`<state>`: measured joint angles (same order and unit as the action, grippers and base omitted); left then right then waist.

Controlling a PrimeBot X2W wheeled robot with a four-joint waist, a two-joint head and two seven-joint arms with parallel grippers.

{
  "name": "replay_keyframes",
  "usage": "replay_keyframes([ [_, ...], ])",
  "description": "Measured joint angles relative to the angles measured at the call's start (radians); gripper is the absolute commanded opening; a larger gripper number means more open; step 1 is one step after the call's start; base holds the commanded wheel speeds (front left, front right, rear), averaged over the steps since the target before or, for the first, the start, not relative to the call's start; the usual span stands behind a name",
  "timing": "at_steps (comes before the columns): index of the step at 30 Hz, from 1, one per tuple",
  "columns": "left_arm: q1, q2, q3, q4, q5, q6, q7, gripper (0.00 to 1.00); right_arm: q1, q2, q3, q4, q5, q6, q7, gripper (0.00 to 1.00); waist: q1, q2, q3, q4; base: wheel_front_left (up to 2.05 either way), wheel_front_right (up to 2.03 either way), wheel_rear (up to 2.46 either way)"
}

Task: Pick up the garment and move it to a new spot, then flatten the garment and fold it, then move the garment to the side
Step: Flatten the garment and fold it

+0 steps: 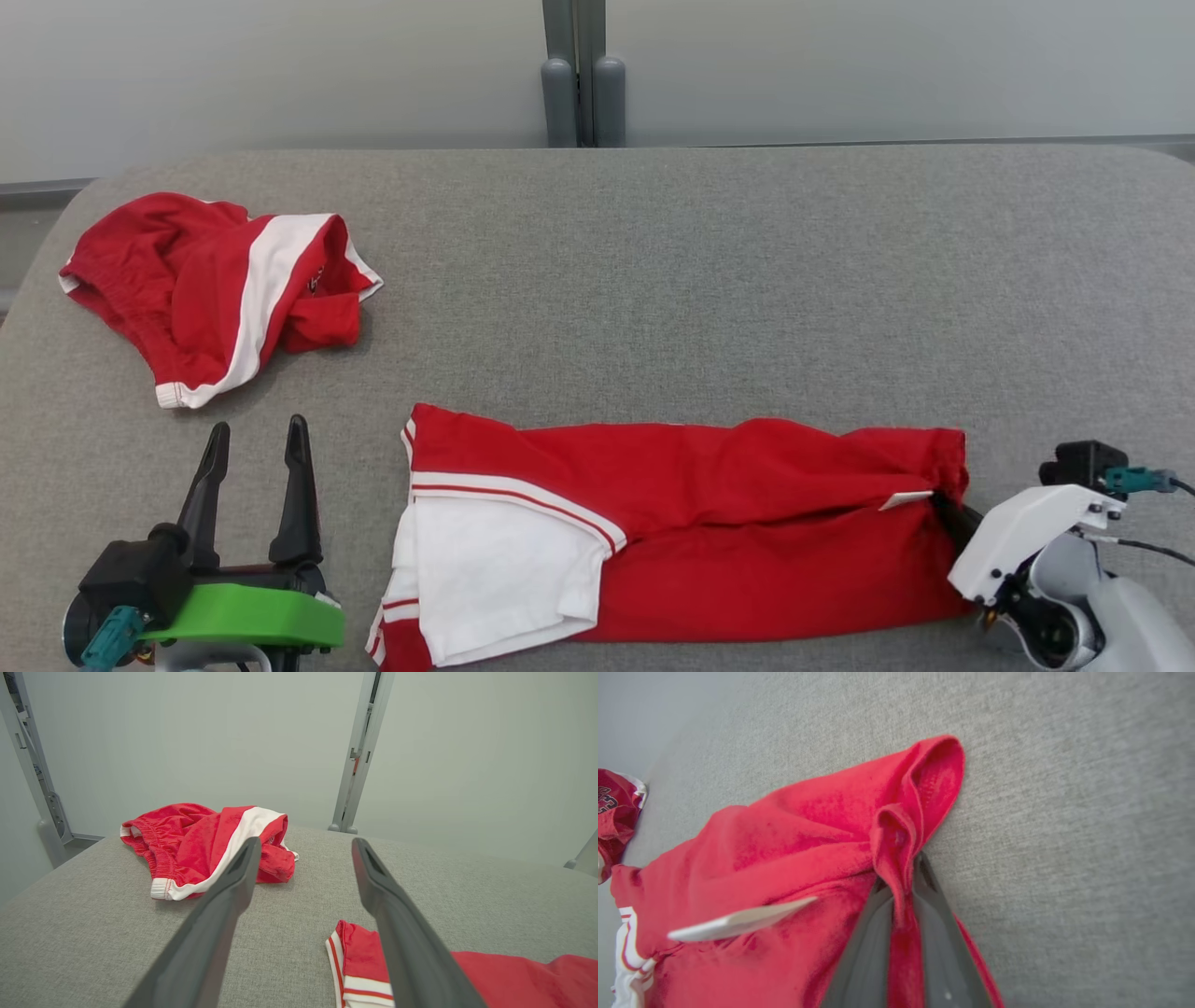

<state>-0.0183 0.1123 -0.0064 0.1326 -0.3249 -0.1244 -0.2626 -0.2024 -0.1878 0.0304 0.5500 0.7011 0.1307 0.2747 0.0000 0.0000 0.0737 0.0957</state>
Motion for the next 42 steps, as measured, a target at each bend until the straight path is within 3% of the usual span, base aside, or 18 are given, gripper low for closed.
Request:
replay_keyframes([
  [8,-0.004,-0.005,0.001,0.003,0.017,-0.003,0.000,1.00,-0.021,-0.136,-0.072,-0.051,-0.045,0.000,0.033,0.00,0.0000,0.0000,0.012,-0.014,0.00,0.00,0.00],
  [12,-0.009,-0.009,0.000,0.008,0.018,-0.003,0.000,1.00,-0.028,-0.153,-0.130,-0.099,-0.082,0.000,0.038,0.00,0.0000,0.0000,0.014,-0.012,0.00,0.00,0.00],
  [17,-0.013,-0.012,-0.004,0.021,0.019,-0.004,0.000,1.00,-0.023,-0.111,-0.129,-0.254,-0.060,0.000,0.065,0.00,0.0000,0.0000,0.011,0.002,0.00,0.00,0.00],
  [26,-0.013,-0.012,-0.025,0.058,0.015,-0.005,0.000,1.00,0.061,0.001,0.043,-0.522,-0.033,0.000,0.197,0.00,0.0000,0.0000,-0.010,0.053,0.00,0.00,0.00],
  [33,-0.034,-0.014,-0.075,0.085,0.008,-0.005,0.000,1.00,0.060,0.075,0.151,-0.521,-0.005,0.000,0.230,0.00,0.0000,0.0000,-0.020,0.120,0.00,0.00,0.00],
  [42,-0.083,-0.018,-0.140,0.117,-0.005,-0.005,0.000,1.00,0.002,0.122,0.237,-0.370,0.055,0.000,0.179,0.00,0.0000,0.0000,-0.011,0.213,0.00,0.00,0.00],
])
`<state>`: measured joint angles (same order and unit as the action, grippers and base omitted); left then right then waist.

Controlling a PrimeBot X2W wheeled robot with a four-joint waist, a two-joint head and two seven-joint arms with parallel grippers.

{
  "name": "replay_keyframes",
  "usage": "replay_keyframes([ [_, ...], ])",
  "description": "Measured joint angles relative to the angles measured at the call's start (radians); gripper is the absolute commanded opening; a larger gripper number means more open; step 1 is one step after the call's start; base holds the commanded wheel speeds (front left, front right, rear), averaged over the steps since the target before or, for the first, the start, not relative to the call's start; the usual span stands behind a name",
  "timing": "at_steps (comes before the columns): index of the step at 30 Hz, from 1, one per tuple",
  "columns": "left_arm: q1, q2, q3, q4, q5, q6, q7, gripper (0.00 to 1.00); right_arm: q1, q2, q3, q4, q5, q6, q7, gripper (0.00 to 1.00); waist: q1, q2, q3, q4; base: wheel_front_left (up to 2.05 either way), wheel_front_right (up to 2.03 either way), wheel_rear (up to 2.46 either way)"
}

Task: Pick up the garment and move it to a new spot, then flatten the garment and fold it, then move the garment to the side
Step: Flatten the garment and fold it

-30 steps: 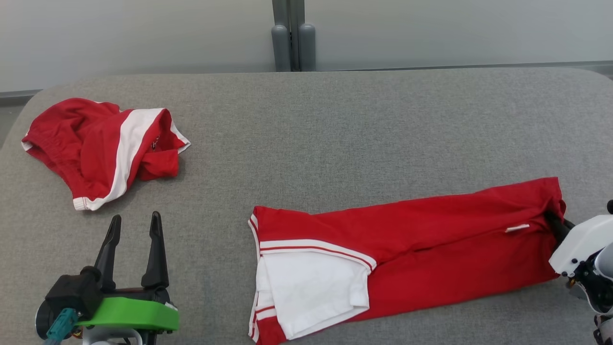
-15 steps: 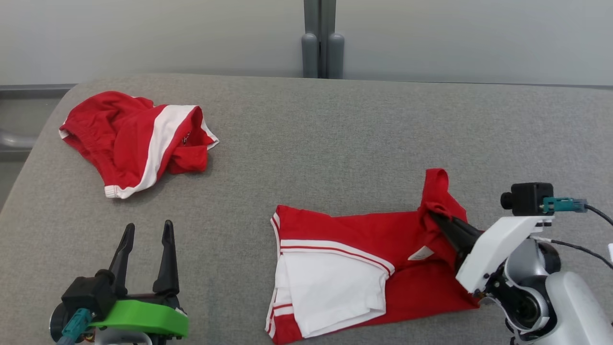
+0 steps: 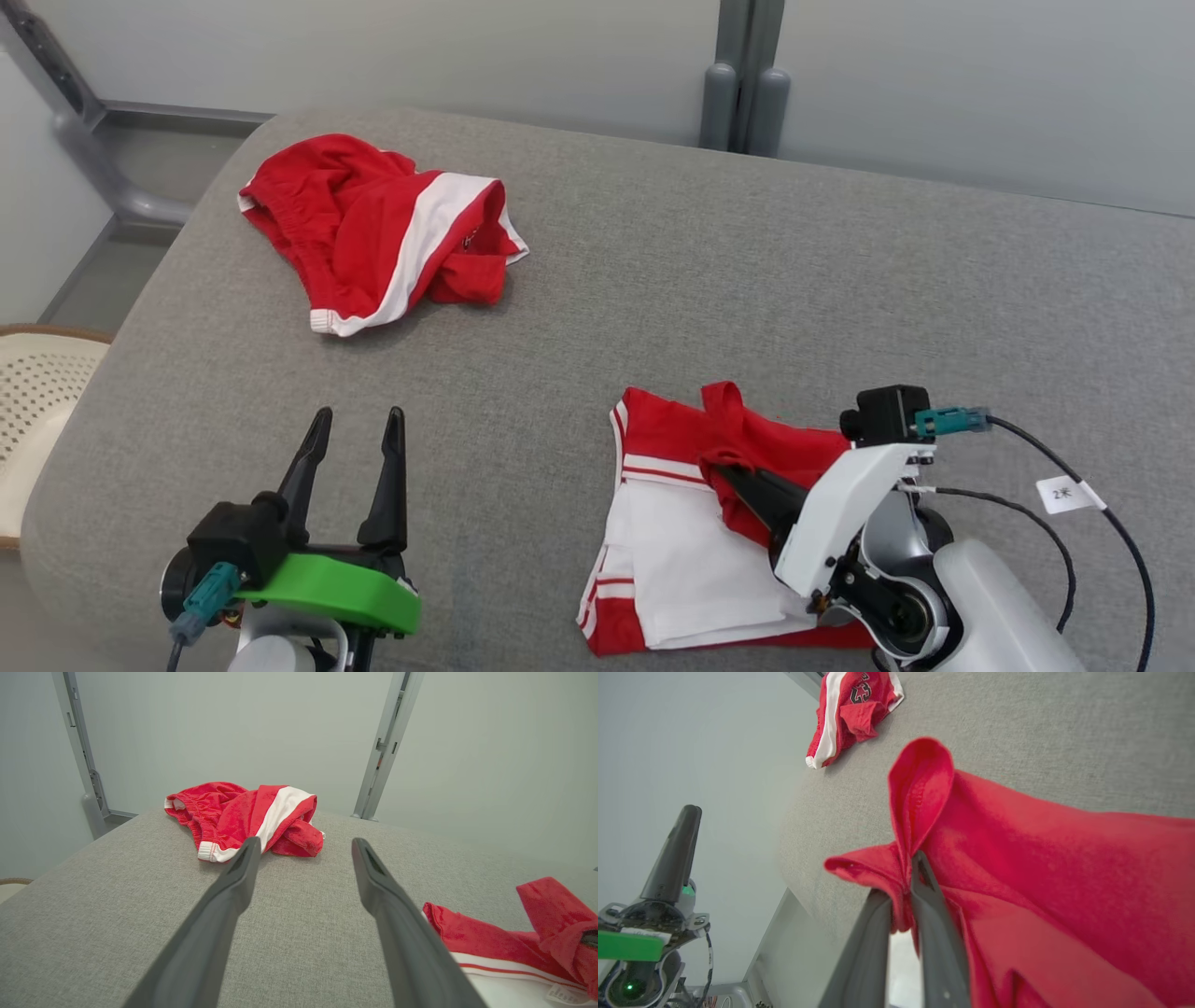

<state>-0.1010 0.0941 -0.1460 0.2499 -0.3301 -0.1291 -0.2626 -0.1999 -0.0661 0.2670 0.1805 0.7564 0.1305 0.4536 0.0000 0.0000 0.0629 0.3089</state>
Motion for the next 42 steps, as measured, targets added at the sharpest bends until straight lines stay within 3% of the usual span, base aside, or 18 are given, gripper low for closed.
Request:
replay_keyframes([
  [14,-0.028,-0.006,-0.014,0.016,-0.003,0.000,0.000,1.00,-0.121,0.015,0.177,0.205,0.086,0.000,-0.139,0.00,0.0000,0.0000,0.055,0.044,0.00,0.00,0.00],
  [16,-0.028,-0.005,-0.010,0.020,-0.003,0.000,0.000,1.00,-0.135,0.014,0.193,0.221,0.091,0.000,-0.157,0.83,0.0000,0.0000,0.054,0.037,0.00,0.00,0.00],
  [17,-0.028,-0.005,-0.009,0.021,-0.003,0.000,0.000,1.00,-0.138,0.014,0.202,0.222,0.098,0.000,-0.163,1.00,0.0000,0.0000,0.052,0.033,0.00,0.00,0.00],
  [21,-0.026,-0.002,0.007,0.024,-0.003,0.000,0.000,1.00,-0.154,-0.010,0.227,0.201,0.109,0.000,-0.202,1.00,0.0000,0.0000,0.044,0.010,0.00,0.00,0.00],
  [30,0.006,0.011,0.051,0.008,0.004,0.000,0.000,1.00,-0.158,-0.181,0.193,0.022,0.034,0.000,-0.348,1.00,0.0000,0.0000,0.015,-0.054,0.00,0.00,0.00],
  [37,0.031,0.010,0.093,-0.030,0.017,0.000,0.000,1.00,-0.098,-0.288,0.085,-0.057,-0.105,0.000,-0.537,1.00,0.0001,0.0000,0.000,-0.106,0.00,0.00,0.00],
  [42,0.057,0.005,0.116,-0.056,0.027,0.000,0.000,1.00,-0.003,-0.279,-0.069,0.017,-0.274,0.000,-0.669,1.00,0.0000,0.0000,-0.011,-0.138,0.00,0.00,0.00],
])
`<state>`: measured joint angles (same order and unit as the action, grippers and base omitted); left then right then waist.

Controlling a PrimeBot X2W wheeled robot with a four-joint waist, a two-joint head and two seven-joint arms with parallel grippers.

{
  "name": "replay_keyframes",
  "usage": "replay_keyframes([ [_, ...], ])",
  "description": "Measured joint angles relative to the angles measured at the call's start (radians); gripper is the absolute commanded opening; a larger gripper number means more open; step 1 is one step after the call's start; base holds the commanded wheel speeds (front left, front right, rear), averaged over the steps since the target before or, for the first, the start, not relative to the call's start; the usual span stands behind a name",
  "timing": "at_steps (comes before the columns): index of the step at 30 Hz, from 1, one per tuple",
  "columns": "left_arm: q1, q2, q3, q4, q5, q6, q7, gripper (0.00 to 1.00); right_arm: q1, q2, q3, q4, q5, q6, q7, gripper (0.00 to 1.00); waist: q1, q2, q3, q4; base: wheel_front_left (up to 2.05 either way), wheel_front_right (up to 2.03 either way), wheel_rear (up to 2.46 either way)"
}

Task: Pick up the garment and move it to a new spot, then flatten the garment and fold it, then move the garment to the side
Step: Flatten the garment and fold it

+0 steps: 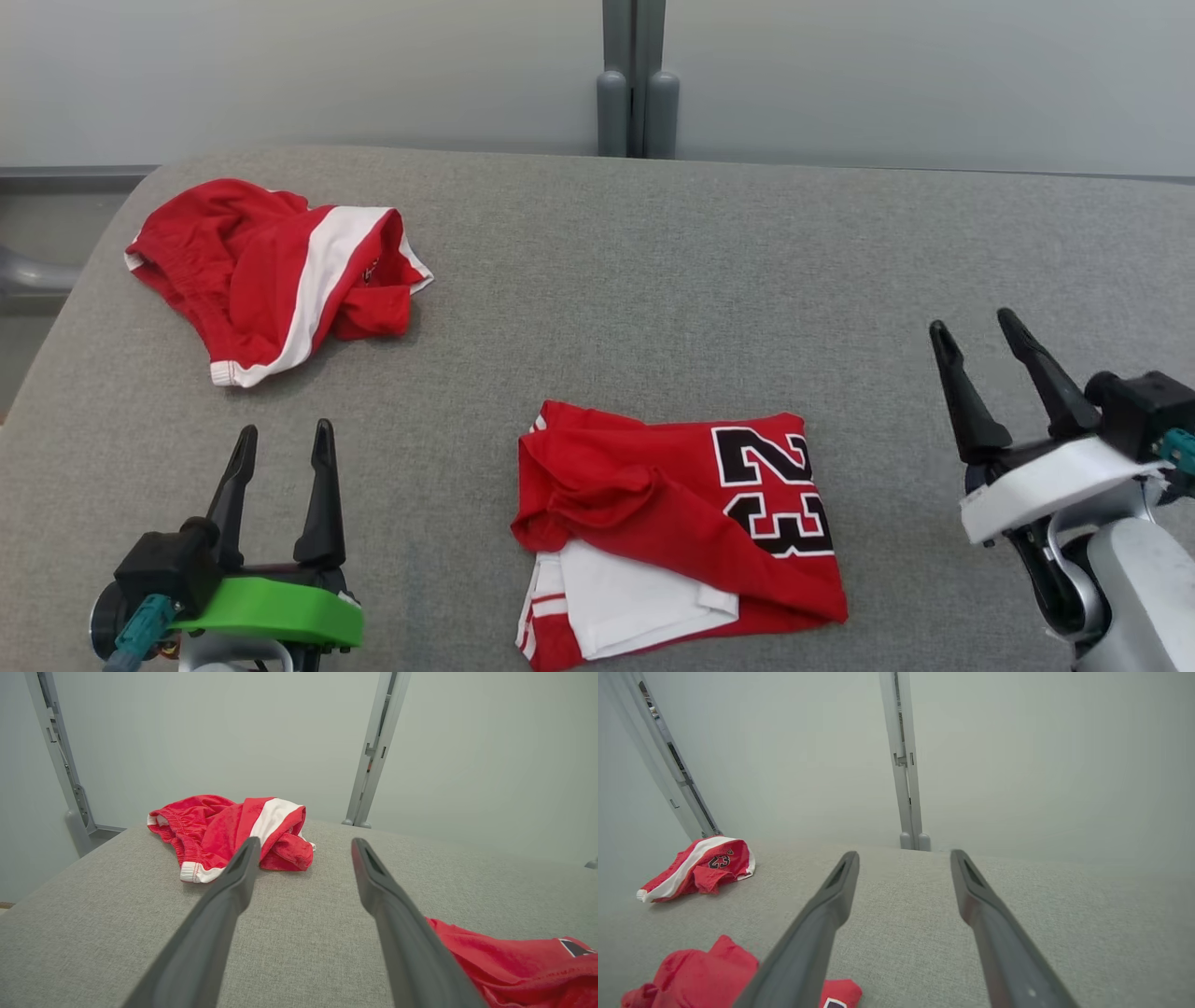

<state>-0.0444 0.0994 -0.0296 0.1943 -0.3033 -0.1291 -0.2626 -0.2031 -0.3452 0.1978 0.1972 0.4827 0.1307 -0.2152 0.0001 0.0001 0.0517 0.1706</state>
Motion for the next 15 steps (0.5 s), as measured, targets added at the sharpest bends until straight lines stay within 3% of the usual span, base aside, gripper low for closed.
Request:
replay_keyframes([
  [6,0.011,-0.004,0.015,-0.038,0.016,0.000,0.000,1.00,0.058,0.082,-0.116,0.021,-0.130,0.000,-0.041,1.00,0.0000,0.0000,-0.011,-0.021,0.00,0.00,0.00],
  [15,0.014,-0.012,0.014,-0.052,0.059,0.000,0.000,1.00,0.072,0.114,-0.111,0.027,-0.177,0.000,-0.046,1.00,0.0000,0.0000,-0.011,-0.013,0.00,0.00,0.00],
])
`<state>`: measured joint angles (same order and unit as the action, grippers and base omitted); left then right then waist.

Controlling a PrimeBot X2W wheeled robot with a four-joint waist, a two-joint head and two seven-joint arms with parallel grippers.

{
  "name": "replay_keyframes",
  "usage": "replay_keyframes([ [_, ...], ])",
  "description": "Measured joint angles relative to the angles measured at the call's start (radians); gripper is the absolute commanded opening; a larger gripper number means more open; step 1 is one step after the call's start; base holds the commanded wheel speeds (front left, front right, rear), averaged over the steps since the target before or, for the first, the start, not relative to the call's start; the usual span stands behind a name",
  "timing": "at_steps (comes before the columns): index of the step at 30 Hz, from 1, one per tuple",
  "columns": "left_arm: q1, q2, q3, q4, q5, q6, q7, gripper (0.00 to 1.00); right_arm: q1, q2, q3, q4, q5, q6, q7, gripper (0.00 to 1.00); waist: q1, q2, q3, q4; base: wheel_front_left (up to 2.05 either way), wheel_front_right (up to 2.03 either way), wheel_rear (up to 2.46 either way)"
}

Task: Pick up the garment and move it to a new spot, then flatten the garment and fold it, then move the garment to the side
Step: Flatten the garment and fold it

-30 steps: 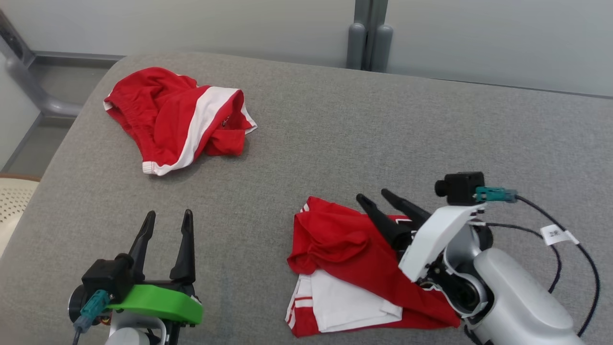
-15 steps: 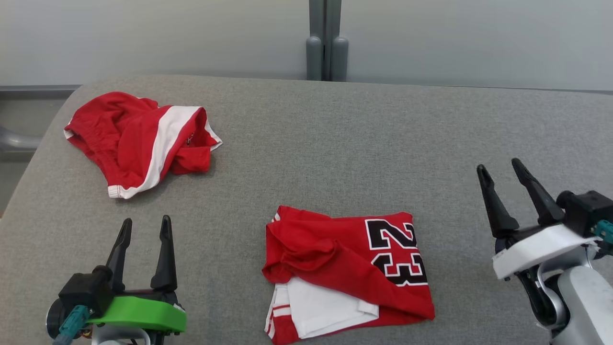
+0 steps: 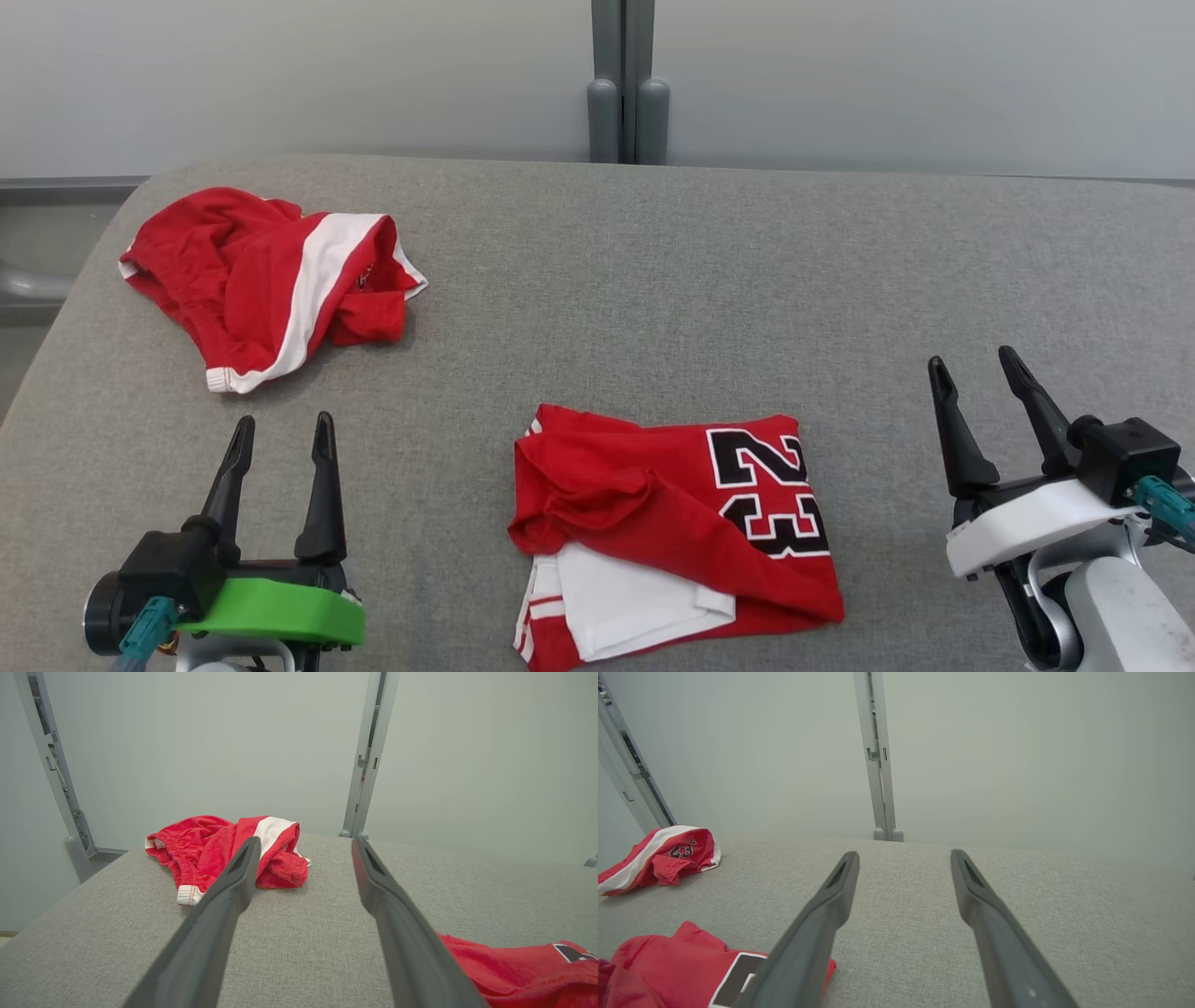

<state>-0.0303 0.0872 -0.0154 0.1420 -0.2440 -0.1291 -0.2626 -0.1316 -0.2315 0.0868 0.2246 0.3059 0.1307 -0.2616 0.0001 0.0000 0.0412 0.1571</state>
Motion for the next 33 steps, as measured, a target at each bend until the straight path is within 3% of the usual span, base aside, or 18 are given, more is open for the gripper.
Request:
replay_keyframes([
  [2,0.000,-0.002,-0.003,-0.002,0.000,0.000,0.000,1.00,-0.002,-0.001,0.004,0.002,-0.002,0.000,0.000,1.00,0.0000,0.0000,-0.001,0.007,0.00,0.00,0.00],
  [3,0.000,-0.003,-0.003,-0.002,0.001,0.000,0.000,1.00,-0.005,-0.003,0.011,0.006,-0.004,0.000,0.000,0.48,0.0000,0.0000,-0.001,0.010,0.00,0.00,0.00],
  [4,0.000,-0.004,-0.006,-0.003,0.002,0.000,0.000,1.00,-0.006,-0.007,0.020,0.010,-0.008,0.000,0.000,0.32,0.0000,0.0000,-0.002,0.013,0.00,0.00,0.00],
  [5,0.000,-0.005,-0.008,-0.003,0.002,0.000,0.000,1.00,-0.010,-0.008,0.034,0.014,-0.009,0.000,0.000,0.00,0.0000,0.0000,-0.003,0.018,0.00,0.00,0.00],
  [11,-0.001,-0.009,-0.020,-0.002,0.002,0.000,0.000,1.00,-0.071,-0.033,0.184,0.071,0.021,0.000,0.045,0.00,0.0000,0.0000,-0.006,0.052,0.00,0.00,0.00],
  [16,-0.002,-0.010,-0.032,0.006,0.001,0.000,0.000,1.00,-0.144,-0.031,0.312,0.152,0.109,0.000,0.190,0.00,0.0000,0.0000,-0.008,0.095,0.00,0.00,0.00],
  [23,-0.012,-0.010,-0.056,0.025,-0.007,0.000,0.000,1.00,-0.189,-0.007,0.385,0.260,0.224,0.000,0.367,0.00,0.0000,0.0000,-0.007,0.164,0.00,0.00,0.00],
  [29,-0.024,-0.009,-0.064,0.032,-0.014,0.000,0.000,1.00,-0.166,0.047,0.493,0.236,0.312,0.000,0.434,0.00,0.0000,0.0000,-0.004,0.204,0.00,0.00,0.00],
  [33,-0.025,-0.009,-0.057,0.039,-0.016,0.000,0.000,1.00,-0.145,0.090,0.612,0.184,0.378,0.000,0.459,0.00,0.0000,0.0000,0.001,0.195,0.00,0.00,0.00],
])
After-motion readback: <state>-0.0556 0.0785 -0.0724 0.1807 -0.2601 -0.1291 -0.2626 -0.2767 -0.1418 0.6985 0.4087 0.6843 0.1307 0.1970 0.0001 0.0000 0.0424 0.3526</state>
